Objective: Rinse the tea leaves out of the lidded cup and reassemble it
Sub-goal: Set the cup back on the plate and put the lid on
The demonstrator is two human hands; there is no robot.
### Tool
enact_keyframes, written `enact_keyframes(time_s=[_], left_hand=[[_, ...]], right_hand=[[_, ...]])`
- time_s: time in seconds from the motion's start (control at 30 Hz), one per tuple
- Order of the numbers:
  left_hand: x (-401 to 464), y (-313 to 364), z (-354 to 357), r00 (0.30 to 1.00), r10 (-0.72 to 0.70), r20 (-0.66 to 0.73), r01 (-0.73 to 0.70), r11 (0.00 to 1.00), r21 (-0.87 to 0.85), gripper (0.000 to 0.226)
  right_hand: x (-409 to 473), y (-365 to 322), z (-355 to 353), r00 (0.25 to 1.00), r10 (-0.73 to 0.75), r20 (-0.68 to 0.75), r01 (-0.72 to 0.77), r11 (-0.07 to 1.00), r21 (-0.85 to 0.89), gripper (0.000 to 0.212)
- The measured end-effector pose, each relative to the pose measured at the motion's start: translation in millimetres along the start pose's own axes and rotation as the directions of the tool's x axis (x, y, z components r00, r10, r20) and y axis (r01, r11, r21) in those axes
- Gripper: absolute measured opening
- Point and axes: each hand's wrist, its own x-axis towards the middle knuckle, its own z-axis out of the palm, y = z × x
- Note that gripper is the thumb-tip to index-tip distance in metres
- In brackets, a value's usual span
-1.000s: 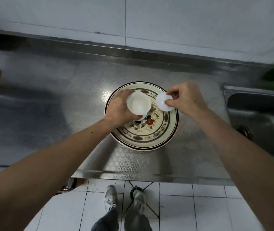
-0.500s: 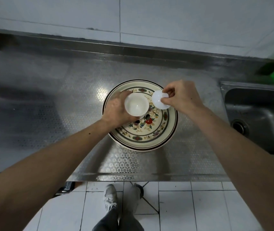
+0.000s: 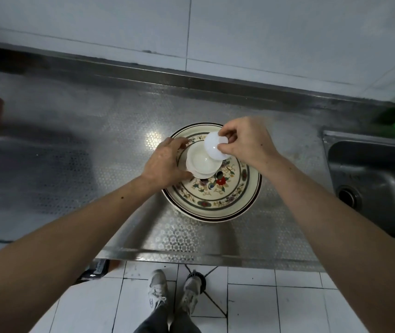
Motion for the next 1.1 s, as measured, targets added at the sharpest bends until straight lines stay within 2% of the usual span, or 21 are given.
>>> enact_keyframes(time_s=[0.23,0.4,0.57,0.97,1.1], left_hand=[[-12.7,-14.9,-17.7,0.998,0.043,-0.034,-0.039,0.993,0.108,0.042],[-20.6,-16.3,-29.2,0.996,0.082,-0.037,-0.071,0.969,0.237,0.025],[-24.3,-21.8,-35.2,0.995,0.1,-0.023,-0.084,0.92,0.382,0.023],[-29.1,-16.3,-44.7,0.996,0.09,0.029,-0.092,0.864,0.496,0.026],[-30.8,-9.9,-52.7,0.996,0.07,0.059,-0.091,0.827,0.555,0.027]], right_hand=[[-0.9,-13.7,18.4,0.996,-0.041,0.082,0.042,0.999,-0.004,0.037],[-2.8,-14.7,25.2,0.995,-0.045,0.094,0.048,0.998,-0.027,0.035],[-2.9,-11.6,30.7,0.995,-0.023,0.097,0.028,0.999,-0.046,0.035],[-2.2,-11.2,32.6,0.995,-0.028,0.1,0.038,0.995,-0.092,0.037],[-4.2,-13.2,31.4,0.992,-0.035,0.123,0.055,0.985,-0.164,0.046]])
